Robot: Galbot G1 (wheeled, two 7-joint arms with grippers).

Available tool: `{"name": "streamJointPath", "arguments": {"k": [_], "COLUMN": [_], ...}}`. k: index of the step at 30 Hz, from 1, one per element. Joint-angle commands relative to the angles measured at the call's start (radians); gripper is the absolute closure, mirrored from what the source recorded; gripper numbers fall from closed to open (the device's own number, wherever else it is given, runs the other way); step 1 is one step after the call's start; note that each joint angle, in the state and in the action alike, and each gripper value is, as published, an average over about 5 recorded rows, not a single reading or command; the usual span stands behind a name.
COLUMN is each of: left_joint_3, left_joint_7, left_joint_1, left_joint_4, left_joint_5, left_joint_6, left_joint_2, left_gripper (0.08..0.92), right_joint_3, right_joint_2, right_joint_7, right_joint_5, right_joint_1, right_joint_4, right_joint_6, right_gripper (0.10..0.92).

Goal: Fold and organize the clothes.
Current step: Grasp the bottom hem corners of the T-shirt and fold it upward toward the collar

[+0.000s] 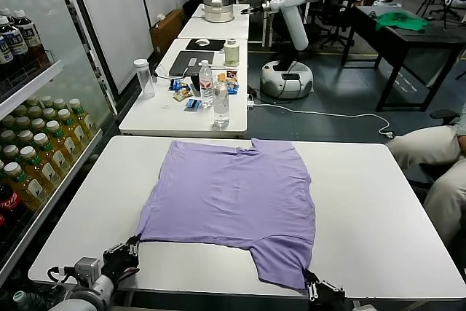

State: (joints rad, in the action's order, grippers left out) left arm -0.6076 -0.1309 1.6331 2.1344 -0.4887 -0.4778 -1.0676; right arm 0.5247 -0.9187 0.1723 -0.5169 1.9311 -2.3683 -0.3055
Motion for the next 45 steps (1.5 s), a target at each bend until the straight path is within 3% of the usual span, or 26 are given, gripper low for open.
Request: {"name": "streamJointPath", "arguments": {"k": [1, 5, 7, 14, 22, 41, 45], "left_joint_3": [-0.035, -0.069, -0.076, -0.028, 0.022, 0.101, 0.123], "left_joint_7": [-0.104, -0.111, -0.105, -0.041, 0.006, 0.092, 0.092], "left_joint_1": [0.277, 0.349, 0.324, -0.019, -0.205, -0.347, -0.395], "left_joint_4": [0.215, 0.239, 0.231, 0.060, -0.087, -0.222, -0.257], "left_joint_5": [0.019, 0.055, 0.060, -0.054, -0.105, -0.035, 0.018], "left_joint_6": [0.031, 0.065, 0.086, 0.051, 0.034, 0.031, 0.046], "left_joint_2": [0.024, 0.048, 0.058, 0.075, 0.077, 0.052, 0.028], "left_gripper": [0.913, 0.913, 0.913, 0.913, 0.913, 0.913, 0.872], "right_joint_3": [0.164, 0.141, 0.111, 0.010, -0.074, -0.166, -0.201], "right_joint_2": [0.031, 0.019, 0.013, 0.001, -0.015, -0.066, -0.100], "right_joint_7": [-0.031, -0.029, -0.025, -0.014, 0.000, 0.020, 0.028], "right_joint_5": [0.001, 0.018, 0.030, 0.025, 0.022, 0.030, 0.074], "right_joint_1": [0.184, 0.179, 0.116, -0.213, -0.391, -0.575, -0.594], "right_joint_4": [-0.132, -0.124, -0.112, 0.004, 0.105, 0.270, 0.315], "right_joint_6": [0.004, 0.015, 0.020, -0.034, -0.086, -0.194, -0.197], "right_gripper": [0.913, 0.913, 0.913, 0.913, 0.913, 0.913, 0.847]}}
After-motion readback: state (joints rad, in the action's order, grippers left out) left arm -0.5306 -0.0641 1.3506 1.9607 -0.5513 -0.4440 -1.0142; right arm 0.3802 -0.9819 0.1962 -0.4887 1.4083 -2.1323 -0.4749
